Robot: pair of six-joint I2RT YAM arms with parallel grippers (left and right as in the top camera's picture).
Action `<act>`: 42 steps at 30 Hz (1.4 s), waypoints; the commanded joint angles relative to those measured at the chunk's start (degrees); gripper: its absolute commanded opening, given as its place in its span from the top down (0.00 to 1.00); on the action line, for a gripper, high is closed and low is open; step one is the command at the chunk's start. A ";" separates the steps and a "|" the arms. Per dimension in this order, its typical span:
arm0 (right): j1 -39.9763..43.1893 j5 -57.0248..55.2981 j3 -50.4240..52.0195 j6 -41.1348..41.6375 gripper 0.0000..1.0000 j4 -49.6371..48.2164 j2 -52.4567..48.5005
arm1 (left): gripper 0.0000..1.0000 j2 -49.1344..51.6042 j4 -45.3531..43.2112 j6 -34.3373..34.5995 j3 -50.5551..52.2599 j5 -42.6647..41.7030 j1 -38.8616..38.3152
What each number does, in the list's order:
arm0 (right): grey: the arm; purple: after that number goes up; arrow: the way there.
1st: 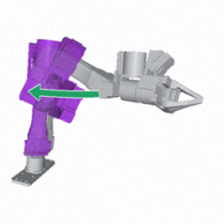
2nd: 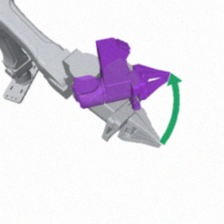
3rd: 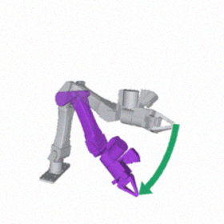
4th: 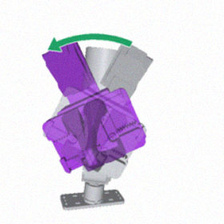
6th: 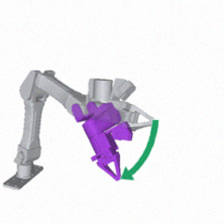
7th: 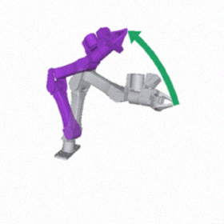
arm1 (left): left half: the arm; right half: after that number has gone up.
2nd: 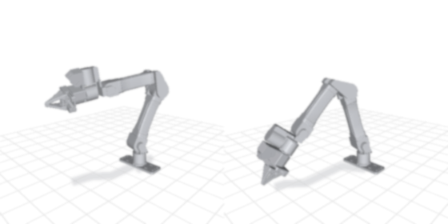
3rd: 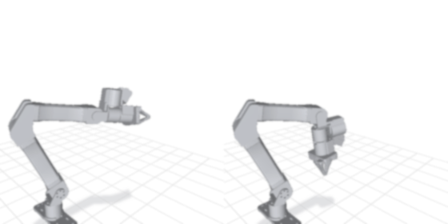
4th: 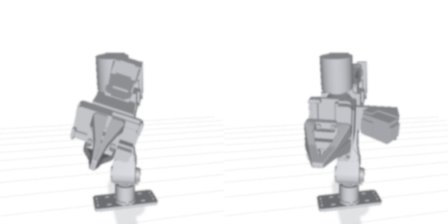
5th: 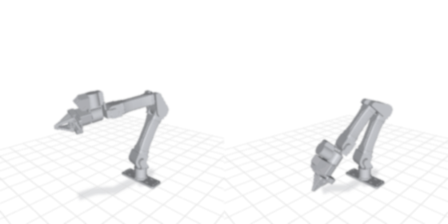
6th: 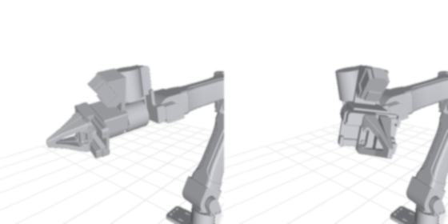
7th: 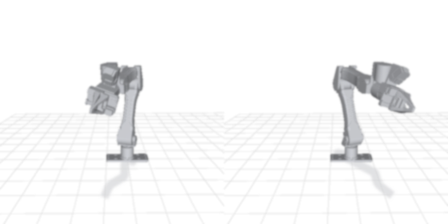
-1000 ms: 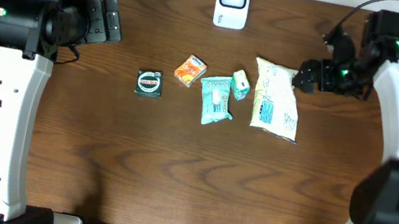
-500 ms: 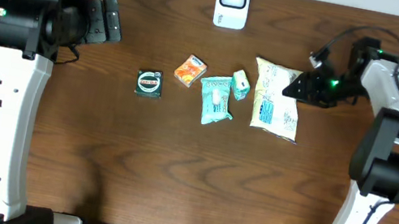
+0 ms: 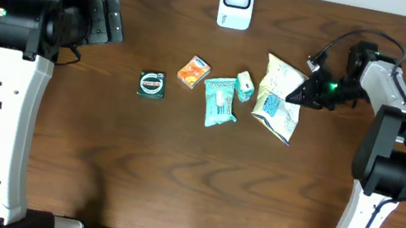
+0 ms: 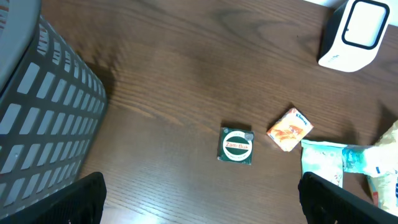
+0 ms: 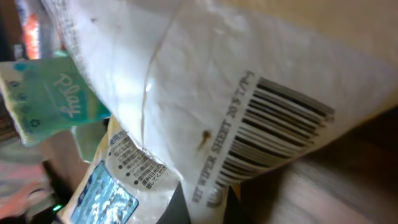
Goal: Scan the item barcode
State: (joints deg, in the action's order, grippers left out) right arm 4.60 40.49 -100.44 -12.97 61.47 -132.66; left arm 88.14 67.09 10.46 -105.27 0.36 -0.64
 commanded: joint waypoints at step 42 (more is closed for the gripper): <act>-15.39 -77.81 0.81 25.77 0.01 0.66 7.63 | 0.02 0.28 0.17 -0.15 0.04 0.31 -0.02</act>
State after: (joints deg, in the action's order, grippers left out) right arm -9.85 -26.57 -100.47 7.05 62.08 -121.97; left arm 88.14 67.09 10.46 -105.27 0.34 -0.64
